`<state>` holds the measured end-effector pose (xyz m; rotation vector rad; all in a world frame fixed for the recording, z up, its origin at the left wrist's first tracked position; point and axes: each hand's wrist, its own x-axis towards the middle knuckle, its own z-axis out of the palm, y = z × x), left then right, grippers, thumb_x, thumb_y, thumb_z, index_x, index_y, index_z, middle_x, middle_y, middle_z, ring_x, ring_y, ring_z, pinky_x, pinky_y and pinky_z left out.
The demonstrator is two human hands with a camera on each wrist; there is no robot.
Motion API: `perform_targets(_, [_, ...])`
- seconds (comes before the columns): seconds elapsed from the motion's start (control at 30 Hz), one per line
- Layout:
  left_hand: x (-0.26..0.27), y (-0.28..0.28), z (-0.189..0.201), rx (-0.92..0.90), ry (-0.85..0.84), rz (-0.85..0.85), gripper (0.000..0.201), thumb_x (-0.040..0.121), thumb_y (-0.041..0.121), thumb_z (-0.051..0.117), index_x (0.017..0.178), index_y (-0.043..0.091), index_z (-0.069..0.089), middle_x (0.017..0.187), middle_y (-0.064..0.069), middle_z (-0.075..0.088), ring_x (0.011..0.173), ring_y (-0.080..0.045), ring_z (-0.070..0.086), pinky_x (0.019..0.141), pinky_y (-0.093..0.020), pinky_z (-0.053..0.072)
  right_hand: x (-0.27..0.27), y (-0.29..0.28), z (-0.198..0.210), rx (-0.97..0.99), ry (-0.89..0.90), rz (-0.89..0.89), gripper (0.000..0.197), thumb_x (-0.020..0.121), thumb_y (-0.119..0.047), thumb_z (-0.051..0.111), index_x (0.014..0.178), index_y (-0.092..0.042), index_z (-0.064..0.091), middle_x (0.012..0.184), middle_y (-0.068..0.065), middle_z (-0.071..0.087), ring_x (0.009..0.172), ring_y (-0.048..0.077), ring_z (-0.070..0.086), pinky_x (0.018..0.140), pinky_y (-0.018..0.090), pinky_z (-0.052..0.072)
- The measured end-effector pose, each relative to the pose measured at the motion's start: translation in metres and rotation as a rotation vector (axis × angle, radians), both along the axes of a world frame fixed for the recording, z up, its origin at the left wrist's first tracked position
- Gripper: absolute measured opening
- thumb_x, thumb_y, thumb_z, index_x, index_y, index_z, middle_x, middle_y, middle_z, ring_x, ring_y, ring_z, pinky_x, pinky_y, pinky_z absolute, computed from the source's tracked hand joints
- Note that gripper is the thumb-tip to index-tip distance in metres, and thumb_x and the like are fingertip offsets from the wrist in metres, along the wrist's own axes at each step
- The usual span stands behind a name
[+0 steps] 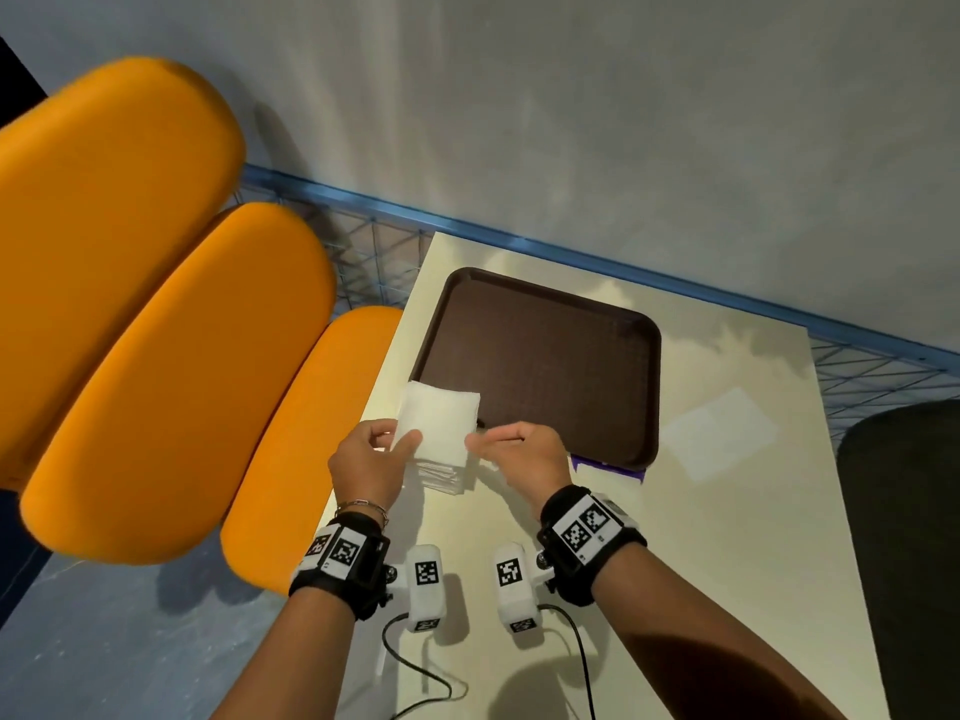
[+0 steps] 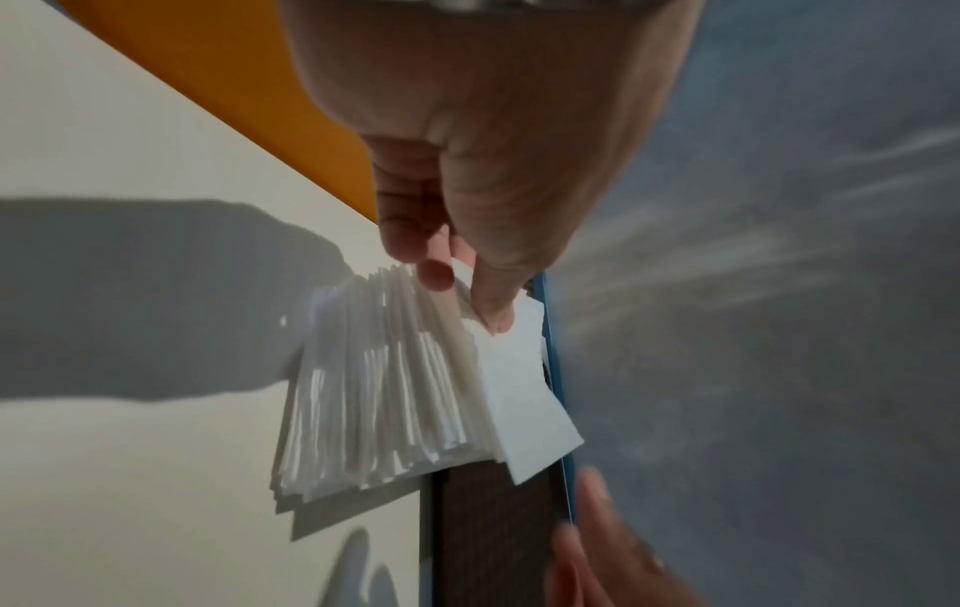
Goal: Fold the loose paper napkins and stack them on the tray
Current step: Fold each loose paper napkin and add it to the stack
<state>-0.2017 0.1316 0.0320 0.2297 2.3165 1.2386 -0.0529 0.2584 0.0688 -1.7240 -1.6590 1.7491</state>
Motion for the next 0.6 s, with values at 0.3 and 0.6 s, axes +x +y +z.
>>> perform_targets(0.3, [0.027,-0.004,0.023,-0.062,0.265,0.029,0.056,0.083,0.048,0.084,0.127,0.020,0.065,0.121,-0.003,0.060,0.103,-0.015,0.053,0.080,-0.037,0.047,0.168,0.120,-0.033,0.369,-0.520,-0.228,0.048,0.091,-0.034,0.080,0.132,-0.016,0.064,0.130,0.016,0.068,0.118,0.036,0.066,0.098,0.036,0.050])
perform_targets(0.6, [0.117,0.022,0.064,-0.037,0.429,-0.124,0.035,0.089,0.042,0.080,0.115,0.023,0.067,0.112,0.005,0.059,0.076,-0.007,0.057,0.069,-0.029,0.045,0.258,0.154,-0.088,0.438,-0.795,0.416,0.066,0.105,-0.042,0.057,0.164,-0.023,0.034,0.175,0.008,0.019,0.154,0.035,0.029,0.122,0.046,0.033])
